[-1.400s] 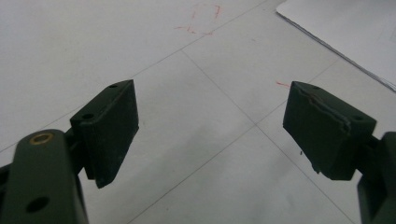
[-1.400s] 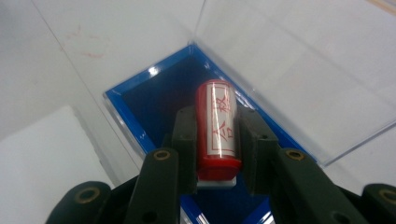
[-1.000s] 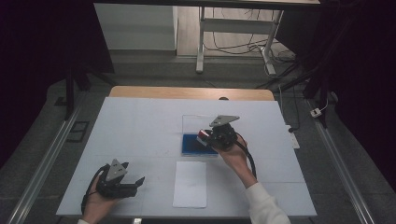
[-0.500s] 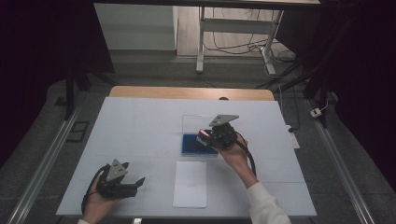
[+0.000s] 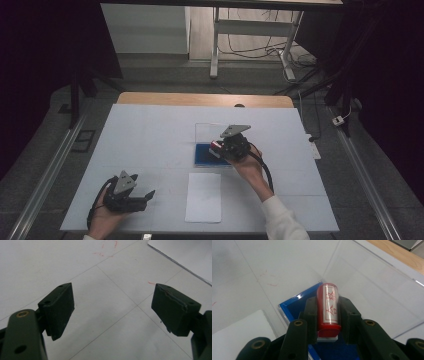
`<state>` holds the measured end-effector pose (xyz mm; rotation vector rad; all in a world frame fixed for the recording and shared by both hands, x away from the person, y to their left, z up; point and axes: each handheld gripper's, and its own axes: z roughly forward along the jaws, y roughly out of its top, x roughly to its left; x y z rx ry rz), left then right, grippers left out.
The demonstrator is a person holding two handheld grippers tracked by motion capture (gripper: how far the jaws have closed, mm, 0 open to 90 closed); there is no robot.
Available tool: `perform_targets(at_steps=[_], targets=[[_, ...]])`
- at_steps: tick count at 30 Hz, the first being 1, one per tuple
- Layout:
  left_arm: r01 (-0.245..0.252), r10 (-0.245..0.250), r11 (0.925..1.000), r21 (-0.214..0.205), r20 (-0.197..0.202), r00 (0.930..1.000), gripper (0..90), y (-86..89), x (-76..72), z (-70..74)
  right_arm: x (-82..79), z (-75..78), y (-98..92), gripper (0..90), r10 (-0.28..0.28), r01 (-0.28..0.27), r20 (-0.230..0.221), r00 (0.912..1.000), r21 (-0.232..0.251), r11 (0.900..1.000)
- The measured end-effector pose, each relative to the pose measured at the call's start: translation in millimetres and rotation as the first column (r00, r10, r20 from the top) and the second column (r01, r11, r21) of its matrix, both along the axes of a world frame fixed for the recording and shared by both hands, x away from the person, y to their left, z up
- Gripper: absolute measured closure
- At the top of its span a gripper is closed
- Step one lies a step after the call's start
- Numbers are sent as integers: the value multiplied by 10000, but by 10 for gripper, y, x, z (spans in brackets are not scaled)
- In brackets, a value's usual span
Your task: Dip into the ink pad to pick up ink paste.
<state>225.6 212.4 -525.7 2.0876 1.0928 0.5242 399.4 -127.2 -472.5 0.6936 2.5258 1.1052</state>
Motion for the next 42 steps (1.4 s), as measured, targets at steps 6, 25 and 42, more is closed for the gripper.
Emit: perform_targets(at_steps=[6, 25, 42], targets=[[13, -13, 10000, -16, -7, 10000, 189, 12, 3, -6, 8, -60, 48, 703, 49, -50, -119, 9999, -62, 10000], [2, -2, 10000, 2, -24, 10000, 189, 18, 6, -14, 23, -166, 96, 703, -53, 47, -117, 9999, -501, 9987], [2, -2, 10000, 23, -17, 10000, 189, 23, -1, -11, 17, -173, 151, 708, -246, 225, -172, 9995, -1133, 9933]])
